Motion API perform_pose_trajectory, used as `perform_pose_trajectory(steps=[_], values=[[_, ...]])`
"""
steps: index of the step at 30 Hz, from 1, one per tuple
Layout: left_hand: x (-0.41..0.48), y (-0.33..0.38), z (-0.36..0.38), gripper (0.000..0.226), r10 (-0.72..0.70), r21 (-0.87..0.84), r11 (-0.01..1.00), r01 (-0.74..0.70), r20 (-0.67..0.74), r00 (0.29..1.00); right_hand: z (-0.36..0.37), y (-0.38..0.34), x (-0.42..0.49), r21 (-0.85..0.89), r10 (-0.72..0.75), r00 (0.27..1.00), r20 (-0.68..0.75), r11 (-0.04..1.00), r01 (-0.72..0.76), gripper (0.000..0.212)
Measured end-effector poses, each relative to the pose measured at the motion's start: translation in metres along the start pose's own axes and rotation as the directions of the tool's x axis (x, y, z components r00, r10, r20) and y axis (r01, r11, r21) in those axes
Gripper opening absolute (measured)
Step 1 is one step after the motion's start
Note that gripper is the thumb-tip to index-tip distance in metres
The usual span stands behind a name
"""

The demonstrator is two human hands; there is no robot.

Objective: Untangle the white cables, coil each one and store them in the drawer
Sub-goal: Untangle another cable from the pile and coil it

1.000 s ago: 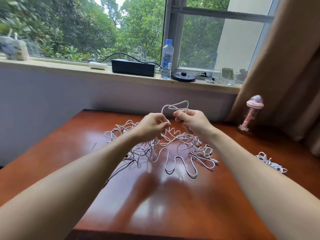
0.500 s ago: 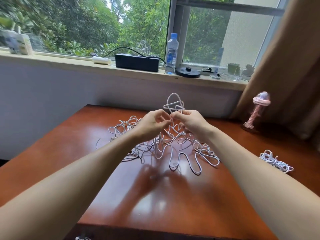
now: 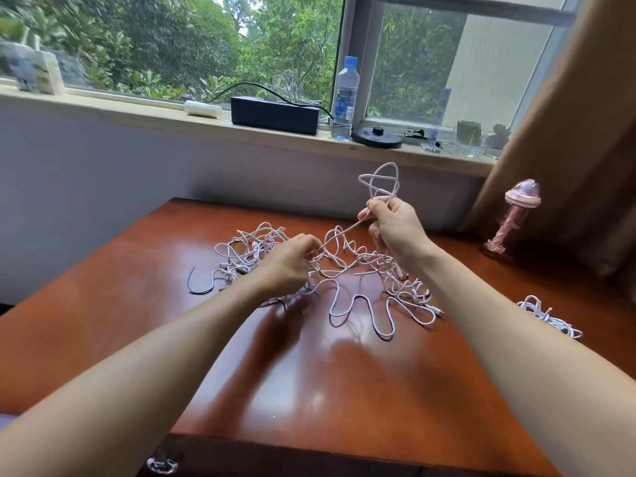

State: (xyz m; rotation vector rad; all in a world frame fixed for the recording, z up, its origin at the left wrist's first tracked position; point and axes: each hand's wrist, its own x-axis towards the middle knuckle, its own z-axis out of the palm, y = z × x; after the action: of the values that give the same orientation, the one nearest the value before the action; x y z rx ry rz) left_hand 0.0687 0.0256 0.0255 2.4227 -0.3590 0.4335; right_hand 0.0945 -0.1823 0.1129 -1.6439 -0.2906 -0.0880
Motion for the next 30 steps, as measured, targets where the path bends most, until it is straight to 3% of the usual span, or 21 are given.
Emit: perform_pose_trajectory(steps=[4, 9, 17, 22, 26, 30], values=[[0.01, -0.011, 0.006, 0.055, 0.069, 0.199, 0.979, -0.051, -0.087, 0.994, 0.001, -0.002, 0.005, 0.063, -0.028, 0.999, 0.021, 0.998, 0.026, 0.019], [0.006, -0.021, -0.011, 0.051, -0.192, 0.243, 0.948, 0.205, -0.077, 0.978, -0.011, -0.021, 0.01, 0.179, -0.047, 0.998, -0.048, 0.982, 0.055, 0.02], [0.012, -0.048, -0.023, 0.057, -0.132, 0.421, 0.891, 0.167, -0.111, 0.985, -0.022, -0.011, 0.015, 0.149, -0.012, 0.999, -0.036, 0.989, 0.017, 0.021], [0.022, -0.057, -0.033, 0.023, -0.161, 0.521, 0.83, 0.201, -0.123, 0.979, -0.031, -0.016, 0.019, 0.21, -0.01, 0.991, -0.13, 0.977, 0.037, 0.022], [0.025, -0.058, -0.031, 0.026, -0.135, 0.473, 0.849, 0.236, -0.237, 0.962, -0.033, -0.005, 0.021, 0.154, 0.015, 0.994, -0.106, 0.988, 0.002, 0.015], [0.033, -0.039, -0.031, 0.026, -0.04, 0.387, 0.908, 0.162, -0.304, 0.952, -0.013, 0.012, 0.018, 0.074, 0.053, 0.999, 0.006, 0.996, -0.054, 0.007]])
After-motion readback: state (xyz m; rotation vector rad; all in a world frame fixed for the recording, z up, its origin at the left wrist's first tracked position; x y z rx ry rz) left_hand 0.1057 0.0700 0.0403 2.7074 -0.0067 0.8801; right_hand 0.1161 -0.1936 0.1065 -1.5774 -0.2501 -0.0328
